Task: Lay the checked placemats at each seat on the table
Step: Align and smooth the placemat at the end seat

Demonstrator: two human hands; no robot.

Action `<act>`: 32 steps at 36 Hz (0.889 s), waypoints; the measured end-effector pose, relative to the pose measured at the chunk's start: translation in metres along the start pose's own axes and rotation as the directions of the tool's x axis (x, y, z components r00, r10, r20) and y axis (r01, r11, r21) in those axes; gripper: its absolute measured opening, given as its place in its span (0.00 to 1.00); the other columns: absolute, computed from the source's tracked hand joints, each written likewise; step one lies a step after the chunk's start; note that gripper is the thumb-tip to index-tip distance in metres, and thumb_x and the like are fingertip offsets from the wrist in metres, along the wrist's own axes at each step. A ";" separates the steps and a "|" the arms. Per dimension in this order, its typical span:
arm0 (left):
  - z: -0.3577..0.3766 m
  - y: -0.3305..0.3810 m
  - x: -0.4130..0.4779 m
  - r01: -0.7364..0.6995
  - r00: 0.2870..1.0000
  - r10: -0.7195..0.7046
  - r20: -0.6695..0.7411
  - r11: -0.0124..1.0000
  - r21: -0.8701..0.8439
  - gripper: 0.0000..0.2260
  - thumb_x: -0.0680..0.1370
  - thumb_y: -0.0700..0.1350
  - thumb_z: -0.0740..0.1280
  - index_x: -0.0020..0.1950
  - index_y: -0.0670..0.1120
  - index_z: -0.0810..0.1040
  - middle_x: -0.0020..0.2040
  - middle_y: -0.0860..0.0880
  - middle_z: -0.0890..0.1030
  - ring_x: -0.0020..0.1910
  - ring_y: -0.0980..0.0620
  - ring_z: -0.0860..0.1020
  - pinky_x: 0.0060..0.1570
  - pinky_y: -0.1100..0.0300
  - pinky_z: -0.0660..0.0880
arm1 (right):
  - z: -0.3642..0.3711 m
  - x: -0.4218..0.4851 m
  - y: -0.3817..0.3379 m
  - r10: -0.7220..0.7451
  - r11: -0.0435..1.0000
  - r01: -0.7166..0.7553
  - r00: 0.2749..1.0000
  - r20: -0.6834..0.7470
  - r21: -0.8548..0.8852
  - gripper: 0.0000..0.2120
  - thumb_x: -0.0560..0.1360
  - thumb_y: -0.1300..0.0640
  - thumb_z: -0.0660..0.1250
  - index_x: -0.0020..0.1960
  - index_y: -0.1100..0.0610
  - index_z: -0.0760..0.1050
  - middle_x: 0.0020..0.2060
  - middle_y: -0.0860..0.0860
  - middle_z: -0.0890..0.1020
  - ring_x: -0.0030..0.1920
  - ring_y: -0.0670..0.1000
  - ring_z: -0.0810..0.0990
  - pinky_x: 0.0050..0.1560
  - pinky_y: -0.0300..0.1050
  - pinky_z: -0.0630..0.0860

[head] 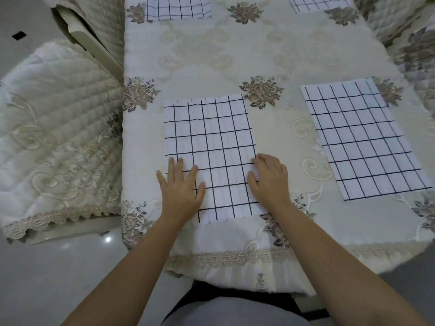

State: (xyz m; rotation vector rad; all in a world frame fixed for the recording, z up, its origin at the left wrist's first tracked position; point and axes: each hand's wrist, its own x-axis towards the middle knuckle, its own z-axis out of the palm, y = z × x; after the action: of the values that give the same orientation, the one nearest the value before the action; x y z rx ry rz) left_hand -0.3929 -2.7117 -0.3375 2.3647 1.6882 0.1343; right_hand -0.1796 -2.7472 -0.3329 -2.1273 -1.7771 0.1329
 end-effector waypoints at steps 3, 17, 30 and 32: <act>-0.003 0.008 0.019 -0.002 1.000 0.001 -0.032 1.000 -0.020 0.19 0.74 0.48 0.54 0.54 0.38 0.78 0.63 0.35 0.75 0.67 0.33 0.69 0.58 0.29 0.63 | 0.004 0.022 -0.020 -0.054 0.999 0.054 0.998 -0.013 -0.002 0.18 0.69 0.54 0.56 0.52 0.61 0.78 0.53 0.57 0.80 0.55 0.57 0.77 0.52 0.46 0.64; 0.000 -0.005 0.068 0.023 0.993 -0.026 0.118 1.000 0.020 0.30 0.76 0.57 0.41 0.76 0.47 0.54 0.77 0.49 0.53 0.76 0.49 0.52 0.69 0.38 0.53 | 0.034 0.070 -0.028 -0.140 0.982 0.176 0.919 0.367 -0.067 0.30 0.76 0.46 0.40 0.76 0.54 0.52 0.76 0.49 0.54 0.76 0.54 0.51 0.72 0.58 0.50; -0.010 -0.029 0.093 0.066 0.996 -0.063 -0.065 0.997 0.035 0.21 0.75 0.49 0.54 0.61 0.40 0.75 0.64 0.39 0.75 0.64 0.37 0.72 0.59 0.35 0.67 | 0.023 0.096 -0.005 -0.030 0.996 0.040 0.993 0.114 -0.082 0.23 0.73 0.53 0.52 0.61 0.62 0.75 0.62 0.58 0.77 0.63 0.59 0.75 0.63 0.66 0.65; -0.015 -0.023 0.103 0.075 0.989 -0.070 -0.128 0.997 0.031 0.17 0.73 0.46 0.55 0.54 0.39 0.77 0.58 0.38 0.78 0.61 0.36 0.74 0.58 0.36 0.68 | 0.023 0.111 -0.013 -0.036 0.995 0.037 0.999 0.012 -0.093 0.17 0.71 0.55 0.55 0.51 0.61 0.78 0.53 0.59 0.80 0.55 0.59 0.79 0.61 0.68 0.66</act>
State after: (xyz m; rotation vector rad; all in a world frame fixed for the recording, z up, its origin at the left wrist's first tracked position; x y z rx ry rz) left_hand -0.3829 -2.6052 -0.3350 2.3618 1.8467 0.2487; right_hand -0.1761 -2.6336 -0.3326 -2.1597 -1.8617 0.0528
